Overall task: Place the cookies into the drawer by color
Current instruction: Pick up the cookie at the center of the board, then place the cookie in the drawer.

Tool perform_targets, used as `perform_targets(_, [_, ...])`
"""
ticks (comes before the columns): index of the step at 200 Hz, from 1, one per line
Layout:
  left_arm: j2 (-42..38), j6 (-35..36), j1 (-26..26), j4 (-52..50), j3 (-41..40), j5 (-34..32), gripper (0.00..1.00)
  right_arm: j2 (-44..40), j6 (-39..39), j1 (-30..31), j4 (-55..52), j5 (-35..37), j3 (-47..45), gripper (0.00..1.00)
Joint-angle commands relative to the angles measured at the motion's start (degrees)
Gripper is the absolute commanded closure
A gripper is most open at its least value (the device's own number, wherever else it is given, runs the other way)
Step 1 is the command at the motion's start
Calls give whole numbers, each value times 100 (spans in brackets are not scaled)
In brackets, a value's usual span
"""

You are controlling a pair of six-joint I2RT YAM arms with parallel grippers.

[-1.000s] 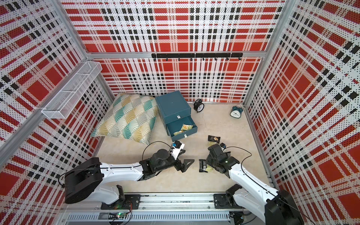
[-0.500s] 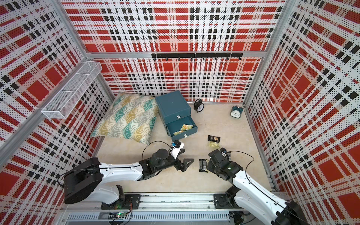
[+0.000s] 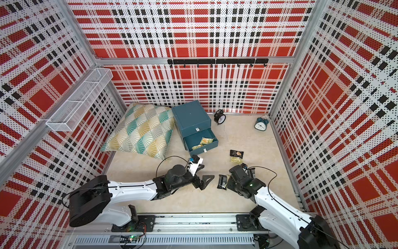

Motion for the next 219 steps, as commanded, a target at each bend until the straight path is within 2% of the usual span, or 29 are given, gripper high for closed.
perform_targets(1, [-359,5,22,89,-154,-327,0,-147,-215,46,98,-12,261,100])
perform_targets(54, [-1146,-353,544,293,-666,-421,0,-115,-557,48,436,-134,962,100])
perform_targets(138, [-2151,-1118,2037,497,-1374,207,1,1401,-1125,56,972,-531,2581,100])
perform_targets(219, [-2725,-1099,2127,506,-1625,-5,1,2983,-1289,325,1465,-991,3995,100])
